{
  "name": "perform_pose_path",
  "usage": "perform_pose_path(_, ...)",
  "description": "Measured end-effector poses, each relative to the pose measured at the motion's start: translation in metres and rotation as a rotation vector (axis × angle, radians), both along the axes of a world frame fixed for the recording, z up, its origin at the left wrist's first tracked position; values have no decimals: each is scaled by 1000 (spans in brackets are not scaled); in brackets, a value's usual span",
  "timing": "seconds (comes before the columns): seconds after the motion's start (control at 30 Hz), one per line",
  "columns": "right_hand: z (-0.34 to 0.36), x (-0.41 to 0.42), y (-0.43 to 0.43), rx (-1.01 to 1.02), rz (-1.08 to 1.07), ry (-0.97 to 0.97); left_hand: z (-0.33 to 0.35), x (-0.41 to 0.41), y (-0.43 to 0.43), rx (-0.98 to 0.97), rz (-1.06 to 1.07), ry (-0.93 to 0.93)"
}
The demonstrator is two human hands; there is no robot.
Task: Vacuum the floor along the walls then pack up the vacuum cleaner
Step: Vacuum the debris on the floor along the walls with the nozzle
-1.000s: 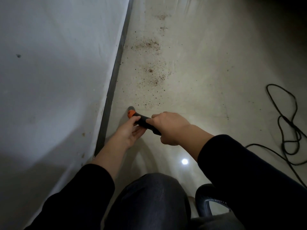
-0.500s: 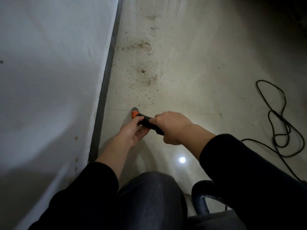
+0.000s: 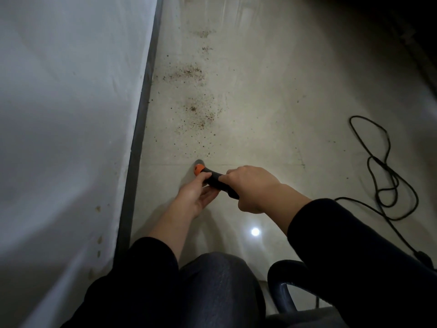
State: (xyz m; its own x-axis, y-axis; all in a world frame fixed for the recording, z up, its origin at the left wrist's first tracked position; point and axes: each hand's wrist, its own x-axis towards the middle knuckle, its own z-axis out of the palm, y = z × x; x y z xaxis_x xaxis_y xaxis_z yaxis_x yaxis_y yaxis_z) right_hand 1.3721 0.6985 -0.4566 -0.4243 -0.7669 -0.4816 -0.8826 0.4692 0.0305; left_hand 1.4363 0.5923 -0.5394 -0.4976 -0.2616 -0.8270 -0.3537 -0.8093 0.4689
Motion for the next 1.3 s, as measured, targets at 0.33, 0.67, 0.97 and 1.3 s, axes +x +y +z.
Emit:
perform_pose_path(0.33,7,-3,9,22,-56,26,1,-13,12,-20,-54,28)
perform_pose_path(0.67,14,-5,19,66,-96,25,7,-19,23,43,-84,38)
perform_pose_path(0.97,16,-16,47,102,-169,21,4,-40,47,66,-173,56)
perform_pose_path(1.3,11,-33,50,59,-260,29,-9,-75,53,4,-161,56)
